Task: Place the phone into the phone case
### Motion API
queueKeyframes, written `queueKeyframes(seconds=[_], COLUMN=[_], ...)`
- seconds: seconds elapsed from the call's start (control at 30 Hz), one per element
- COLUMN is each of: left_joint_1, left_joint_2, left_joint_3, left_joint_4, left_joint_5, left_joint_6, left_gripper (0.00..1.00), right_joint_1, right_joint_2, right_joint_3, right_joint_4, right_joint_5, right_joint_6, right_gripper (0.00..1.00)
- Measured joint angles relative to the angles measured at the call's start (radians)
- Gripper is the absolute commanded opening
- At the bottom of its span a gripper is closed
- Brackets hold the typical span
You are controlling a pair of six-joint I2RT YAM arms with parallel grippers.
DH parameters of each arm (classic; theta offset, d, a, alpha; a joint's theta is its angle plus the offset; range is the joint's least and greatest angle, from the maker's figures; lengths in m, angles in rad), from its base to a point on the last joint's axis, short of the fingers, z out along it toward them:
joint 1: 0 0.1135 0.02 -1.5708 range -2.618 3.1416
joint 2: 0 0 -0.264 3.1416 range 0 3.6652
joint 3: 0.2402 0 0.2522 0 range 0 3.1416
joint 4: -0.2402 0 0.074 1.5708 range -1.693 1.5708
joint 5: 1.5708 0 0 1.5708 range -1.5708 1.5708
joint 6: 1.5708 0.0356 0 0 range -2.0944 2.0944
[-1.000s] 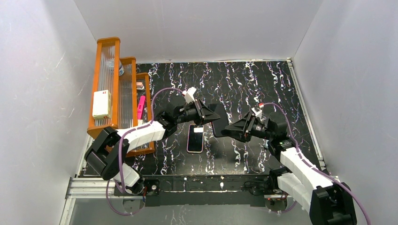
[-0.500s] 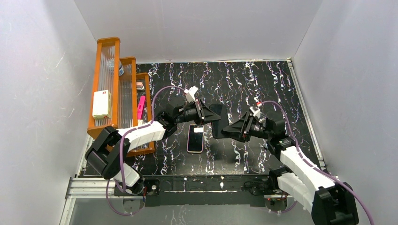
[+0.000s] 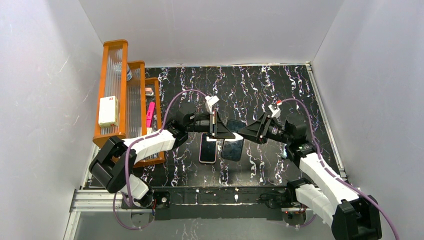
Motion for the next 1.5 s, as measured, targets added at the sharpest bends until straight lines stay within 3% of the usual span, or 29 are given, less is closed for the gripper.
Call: queueKeyframes(seconds=[0.2, 0.23, 0.3, 0.33, 0.7, 0.93, 1.03, 1.37, 1.5], left_joint_1=[0.000, 0.000, 0.000, 0.000, -0.003, -0.005, -0.013, -0.004, -0.004], left_joint_2=[-0.006, -0.006, -0.006, -0.006, 0.019, 0.042, 0.042, 0.043, 0.043], left_joint_3=[0.000, 0.001, 0.008, 0.013, 0.201, 0.165, 0.108, 0.061, 0.061], left_joint_4=[-0.008, -0.007, -0.017, -0.030, -0.445, -0.343, -0.254, -0.114, -0.082], left_joint_5=[0.040, 0.040, 0.040, 0.038, -0.021, 0.004, -0.022, -0.134, -0.141], left_joint_6=[0.028, 0.032, 0.048, 0.062, 0.315, 0.260, 0.179, 0.015, -0.009], left_gripper=[0.00, 0.00, 0.00, 0.00, 0.00, 0.00, 0.00, 0.00, 0.00], right_joint_1=[-0.006, -0.010, -0.013, -0.015, -0.026, -0.026, -0.026, -0.023, -0.017], right_joint_2=[0.008, 0.006, 0.006, 0.006, 0.000, -0.001, -0.001, 0.050, 0.081], right_joint_3=[0.025, 0.027, 0.027, 0.027, 0.049, 0.046, -0.013, -0.152, -0.152], right_joint_4=[0.051, 0.049, 0.043, 0.039, -0.004, -0.029, 0.050, 0.282, 0.344], right_joint_5=[-0.014, -0.011, -0.006, -0.005, 0.008, 0.018, -0.005, -0.128, -0.144], right_joint_6=[-0.011, -0.021, -0.036, -0.043, -0.187, -0.190, -0.140, 0.006, 0.034], right_gripper=[0.39, 0.32, 0.06, 0.01, 0.02, 0.54, 0.67, 0.62, 0.38])
